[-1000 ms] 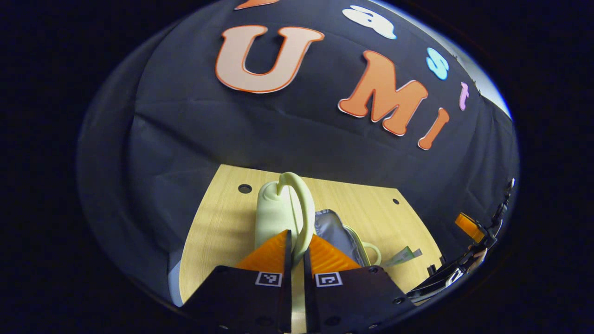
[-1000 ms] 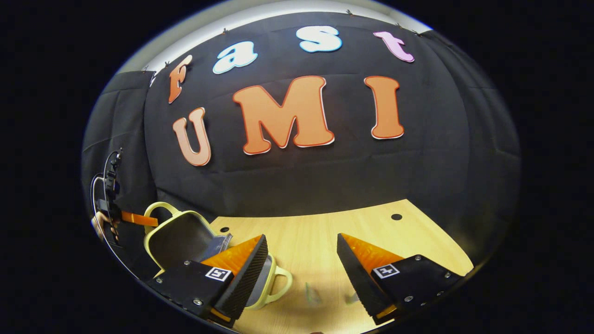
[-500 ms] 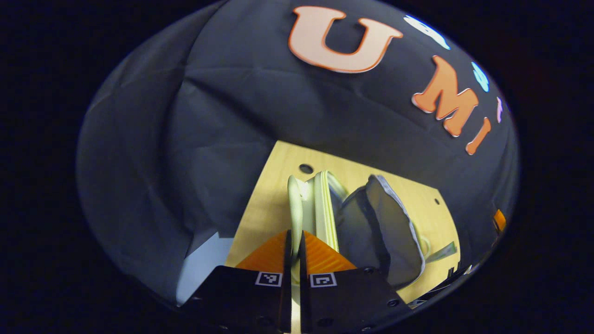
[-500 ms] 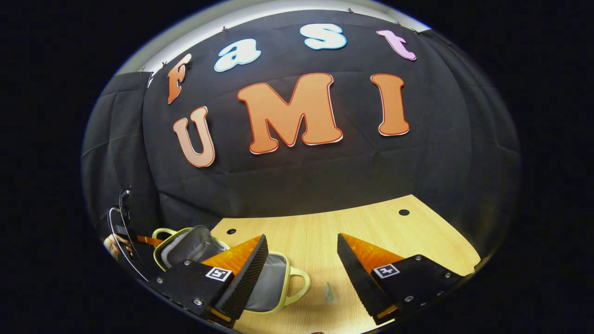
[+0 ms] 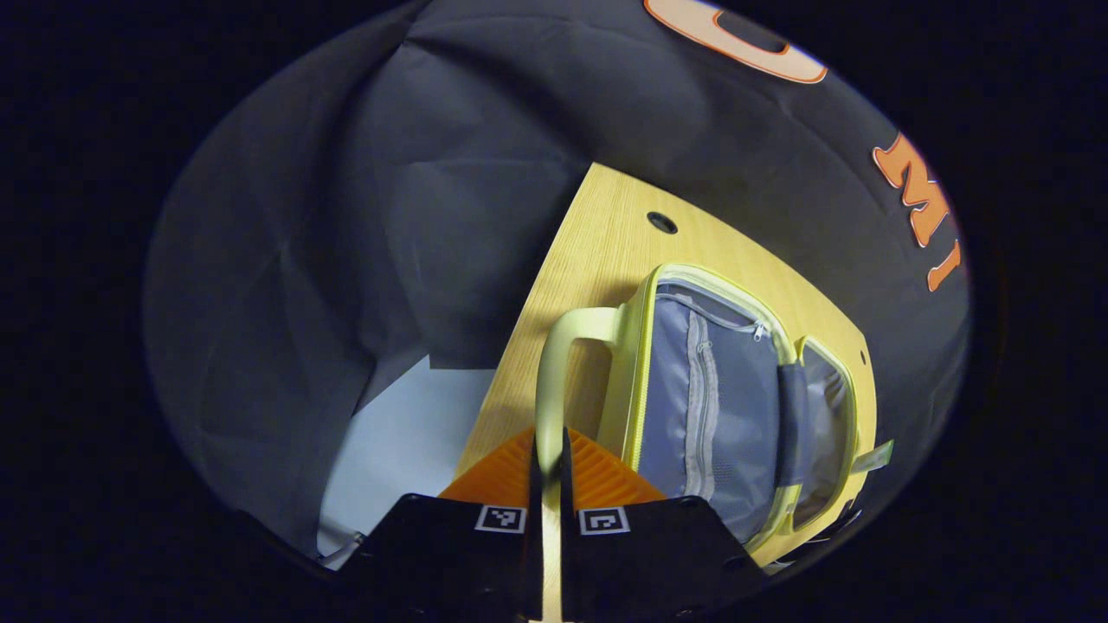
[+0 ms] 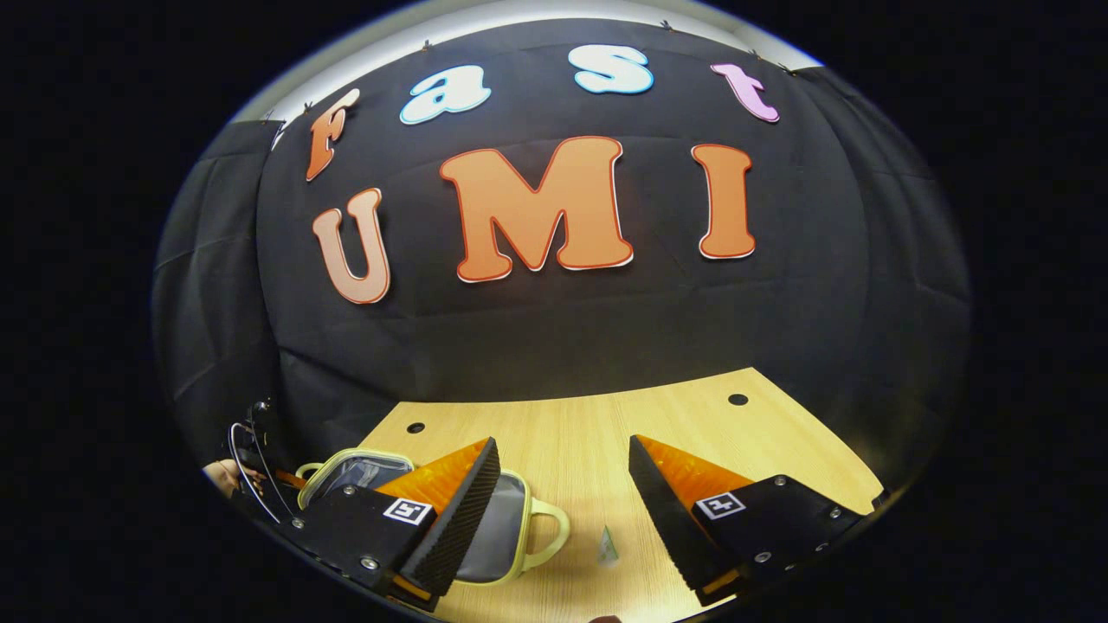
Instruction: First open the suitcase, pack the skin care products into it, and then close the suitcase.
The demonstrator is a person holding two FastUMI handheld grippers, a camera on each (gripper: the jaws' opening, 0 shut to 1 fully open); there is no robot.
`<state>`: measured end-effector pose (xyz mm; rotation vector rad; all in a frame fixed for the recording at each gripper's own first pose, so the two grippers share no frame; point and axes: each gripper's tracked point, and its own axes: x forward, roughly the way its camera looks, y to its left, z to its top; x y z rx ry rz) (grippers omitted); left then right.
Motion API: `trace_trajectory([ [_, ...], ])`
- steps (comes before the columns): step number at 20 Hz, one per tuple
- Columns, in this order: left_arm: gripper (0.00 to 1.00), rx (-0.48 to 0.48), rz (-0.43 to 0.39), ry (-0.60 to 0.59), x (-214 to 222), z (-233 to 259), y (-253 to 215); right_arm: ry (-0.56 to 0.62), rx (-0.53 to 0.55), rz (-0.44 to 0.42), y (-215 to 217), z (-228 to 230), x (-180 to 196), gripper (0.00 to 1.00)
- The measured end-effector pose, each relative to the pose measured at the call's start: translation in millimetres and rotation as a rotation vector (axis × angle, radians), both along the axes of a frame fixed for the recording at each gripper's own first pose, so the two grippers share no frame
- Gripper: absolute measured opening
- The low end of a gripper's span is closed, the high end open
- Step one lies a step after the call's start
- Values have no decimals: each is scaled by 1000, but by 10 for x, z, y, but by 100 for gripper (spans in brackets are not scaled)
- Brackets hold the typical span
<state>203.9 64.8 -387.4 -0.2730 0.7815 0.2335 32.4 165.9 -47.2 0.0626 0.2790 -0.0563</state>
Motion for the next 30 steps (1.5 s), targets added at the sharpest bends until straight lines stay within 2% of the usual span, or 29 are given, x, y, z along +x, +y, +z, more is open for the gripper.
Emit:
trace_trajectory([
  [2, 19, 91, 9, 34, -41, -41, 127, 8, -4, -5, -32, -27, -8, 95],
  [3, 39, 118, -3, 31, -51, -5, 130, 11, -5, -7, -42, -40, -7, 95],
  [7, 92, 240, 29, -73, -42, 467, 136, 15, -12, -2, -59, -92, 15, 95],
  [8, 96, 272, 29, -115, -21, 625, 76, 14, -20, -3, -95, -108, 19, 95],
  [12, 96, 430, -2, -278, 19, 1390, -423, 23, -24, 3, -260, -173, 55, 95],
  [14, 99, 459, -19, -334, -17, 1692, -831, 18, -29, 3, -395, -189, 86, 95],
  [15, 96, 457, -36, -351, -64, 1800, -1060, 17, -33, 4, -475, -201, 97, 95],
  [18, 96, 436, -83, -400, -96, 2003, -1824, 34, -47, 27, -690, -296, 124, 95],
  [22, 98, 437, -152, -466, -1, 2118, -2866, 46, -64, 56, -1093, -325, 128, 95],
  [26, 99, 407, -238, -501, 180, 2010, -3854, 53, -56, 78, -1540, -327, 92, 95],
  [30, 99, 464, -279, -501, 328, 1775, -4579, 71, -53, 85, -1948, -386, 41, 95],
])
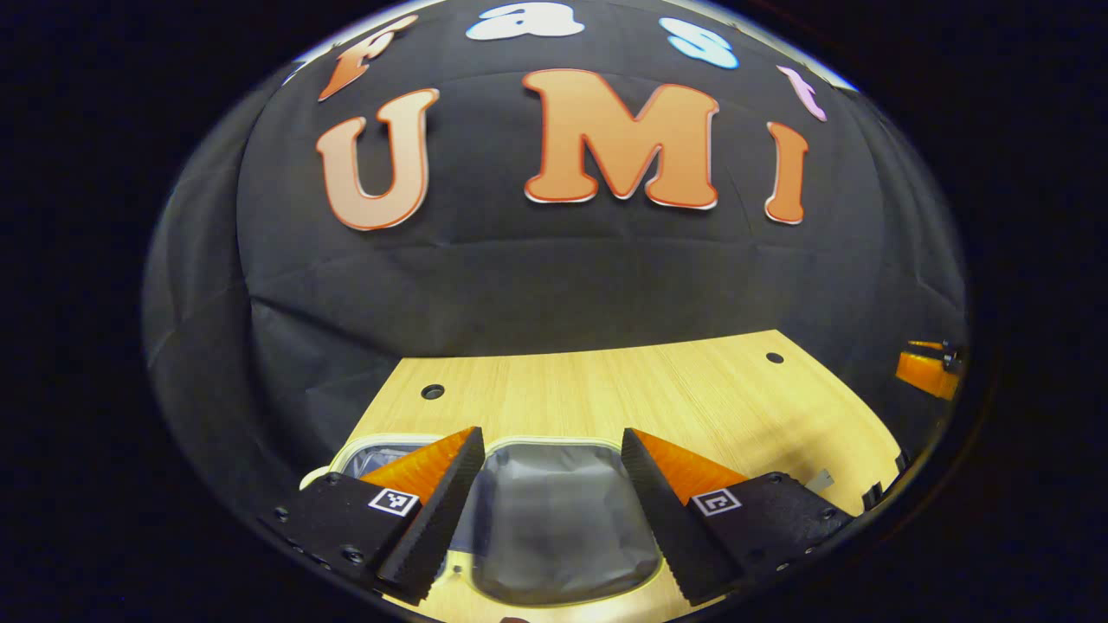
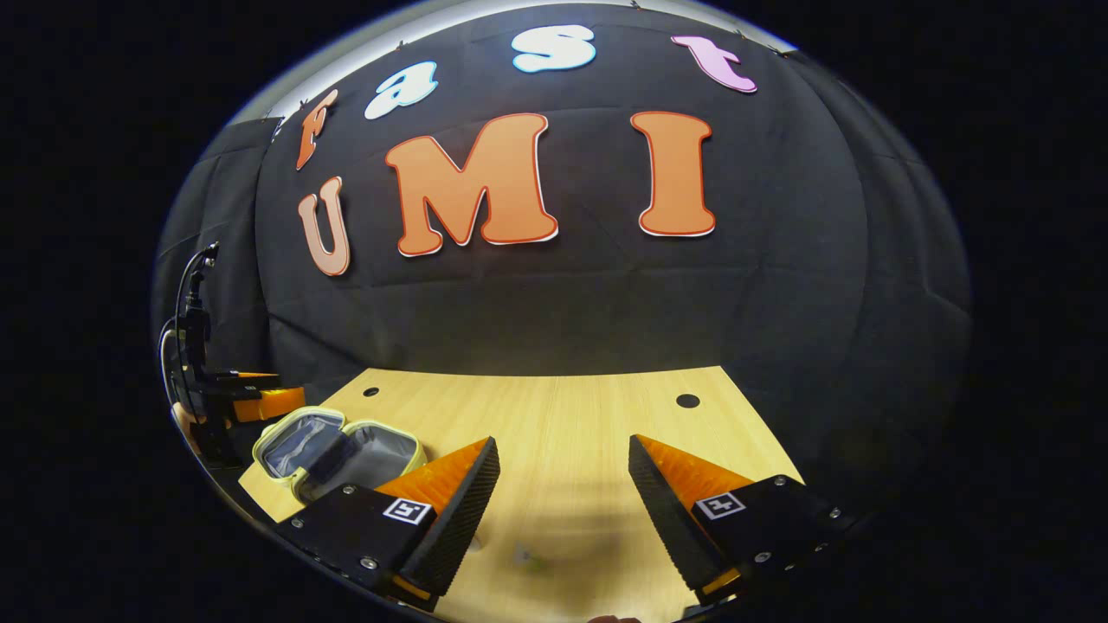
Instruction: First open the suitcase, pack the skin care products into it, and then close the suitcase.
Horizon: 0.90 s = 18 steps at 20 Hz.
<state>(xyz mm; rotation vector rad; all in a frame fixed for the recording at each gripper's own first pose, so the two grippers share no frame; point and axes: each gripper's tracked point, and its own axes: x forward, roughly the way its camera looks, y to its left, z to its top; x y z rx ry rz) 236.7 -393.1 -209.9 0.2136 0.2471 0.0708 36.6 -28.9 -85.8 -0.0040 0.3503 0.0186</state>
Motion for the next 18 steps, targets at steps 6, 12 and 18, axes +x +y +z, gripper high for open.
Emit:
trace_trajectory([
  [6, 99, -55, -125, 50, 55, -600, -1169, 32, -26, -26, -543, -120, -157, 95],
  [12, 99, -77, -229, 104, 120, -1185, -1887, 86, -16, -48, -783, -314, -299, 95],
  [18, 99, -33, -230, 258, 215, -2149, -1908, 118, -27, -64, -886, -404, -365, 95],
])
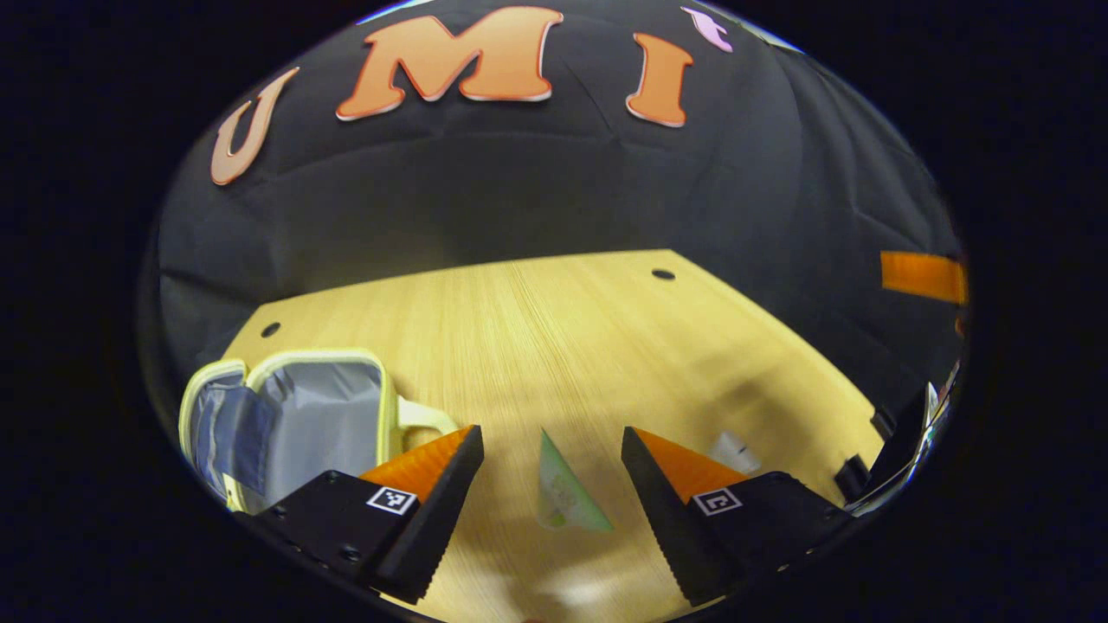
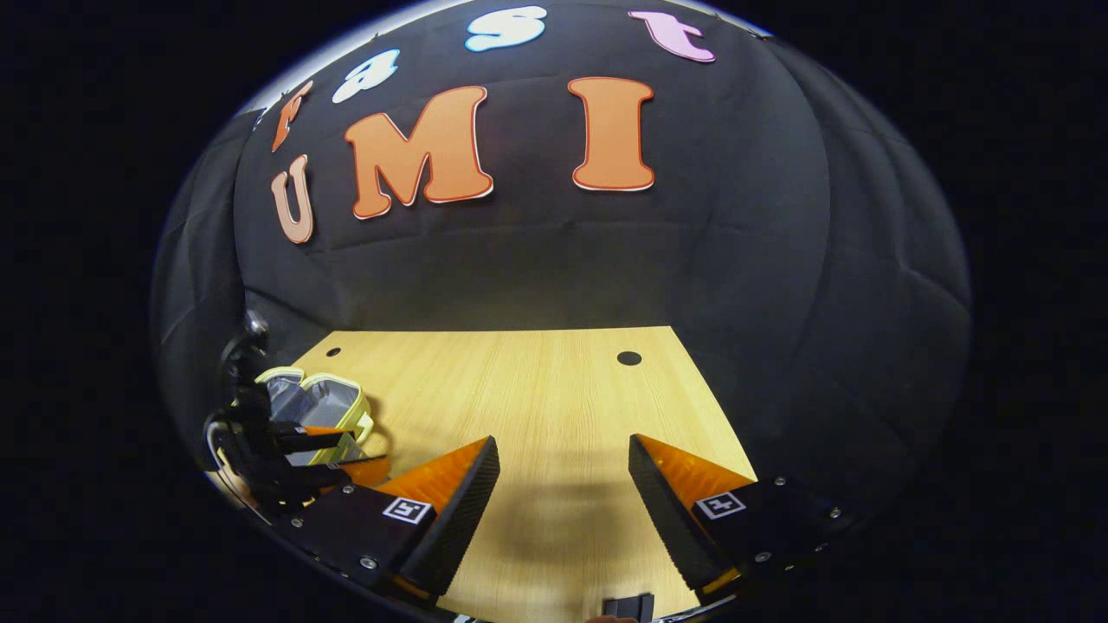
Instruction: First open the suitcase, pack the skin care products into it, and then close the suitcase.
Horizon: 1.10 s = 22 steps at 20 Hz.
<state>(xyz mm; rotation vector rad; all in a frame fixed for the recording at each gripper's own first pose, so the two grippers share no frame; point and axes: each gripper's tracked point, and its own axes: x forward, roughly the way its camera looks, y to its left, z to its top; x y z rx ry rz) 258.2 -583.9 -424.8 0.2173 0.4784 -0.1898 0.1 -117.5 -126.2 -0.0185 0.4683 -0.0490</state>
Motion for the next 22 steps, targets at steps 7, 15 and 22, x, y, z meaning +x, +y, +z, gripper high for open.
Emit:
trace_trajectory([
  [7, 41, 89, 34, -18, 121, -307, 0, 26, -18, 3, -24, -88, -82, 95],
  [15, 30, -19, 63, 31, -42, -14, 21, -14, 47, 50, 299, -105, -63, 95],
  [22, 29, -148, 141, 28, -501, 745, 356, -15, 61, 198, 1032, -446, 148, 95],
])
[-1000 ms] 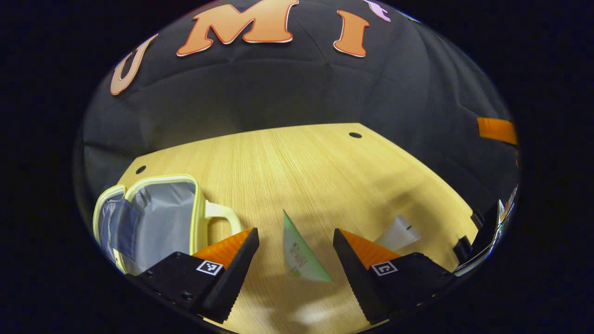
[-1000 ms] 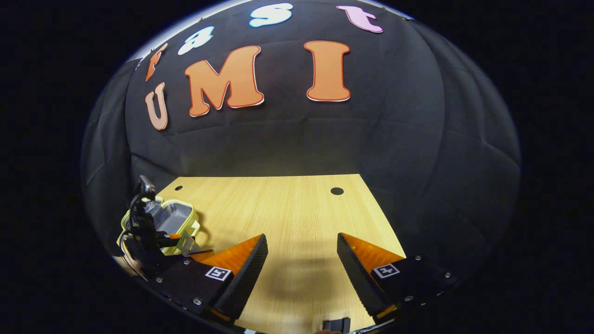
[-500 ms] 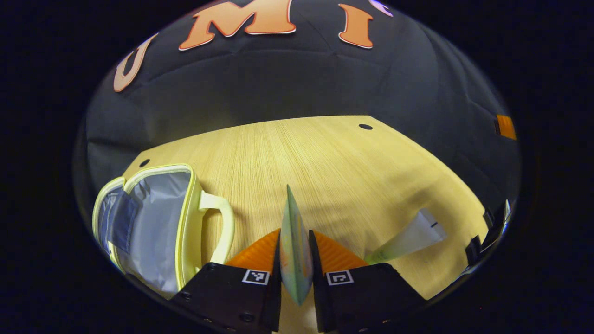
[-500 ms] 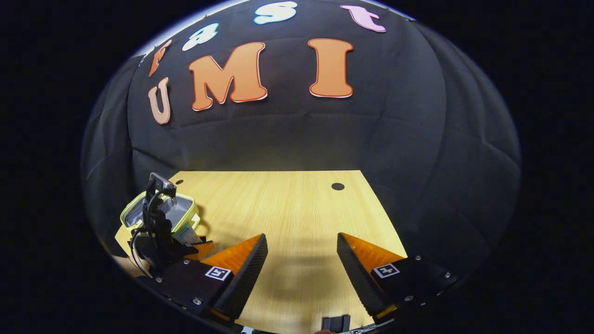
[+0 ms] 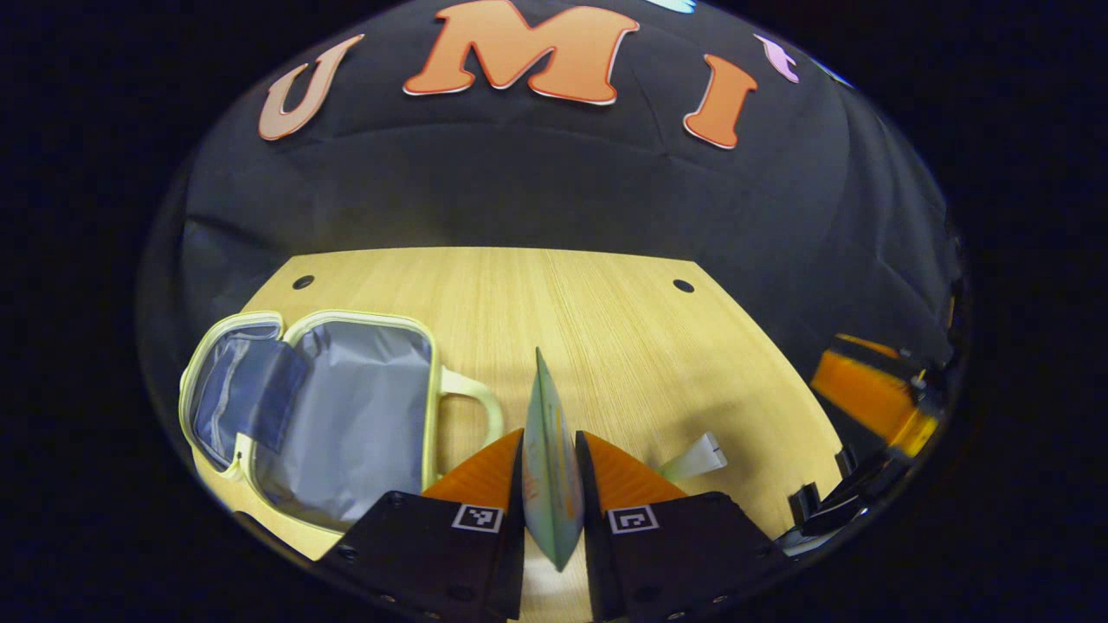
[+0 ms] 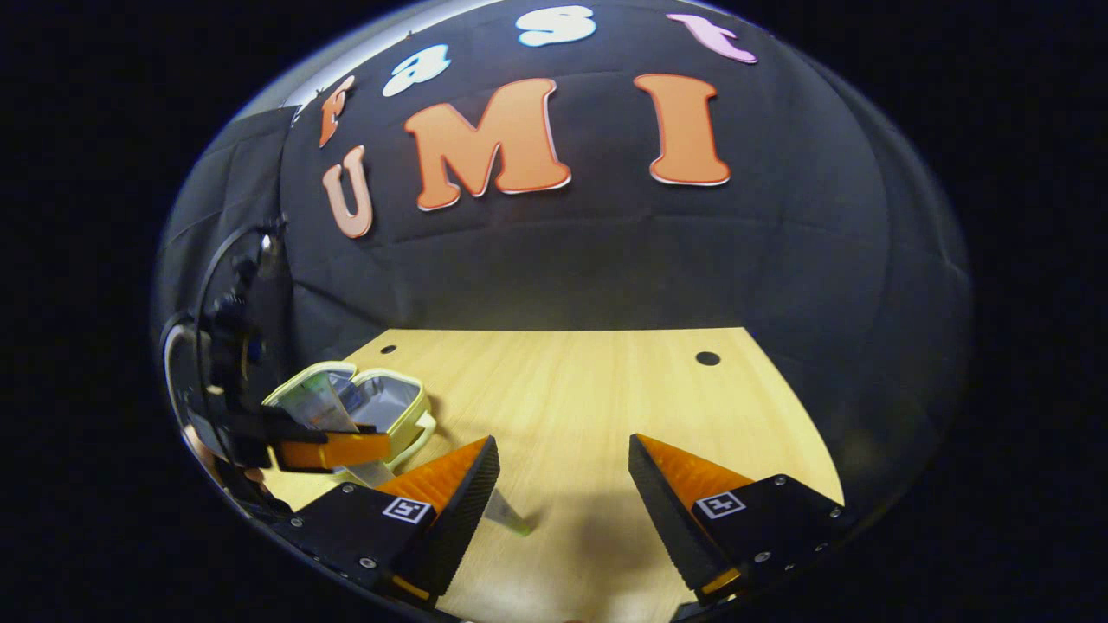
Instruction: First open the suitcase, pack the skin care products into it, and then close the suitcase.
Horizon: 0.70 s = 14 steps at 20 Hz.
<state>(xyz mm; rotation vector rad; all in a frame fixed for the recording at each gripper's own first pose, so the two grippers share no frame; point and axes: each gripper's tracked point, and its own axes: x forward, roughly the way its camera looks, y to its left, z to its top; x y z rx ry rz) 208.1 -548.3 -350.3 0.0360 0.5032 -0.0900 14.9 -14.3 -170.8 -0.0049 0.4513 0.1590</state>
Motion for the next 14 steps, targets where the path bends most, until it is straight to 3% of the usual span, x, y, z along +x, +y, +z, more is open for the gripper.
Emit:
trace_trajectory([
  [7, 29, -7, 121, 13, -452, 152, 651, 175, -39, 107, 375, -876, -15, 94],
  [11, 29, 5, 149, 14, -561, 175, 862, 281, -42, 115, 374, -1300, -87, 82],
  [14, 29, 12, 157, 13, -550, 162, 974, 318, -68, 124, 374, -1507, -98, 68],
])
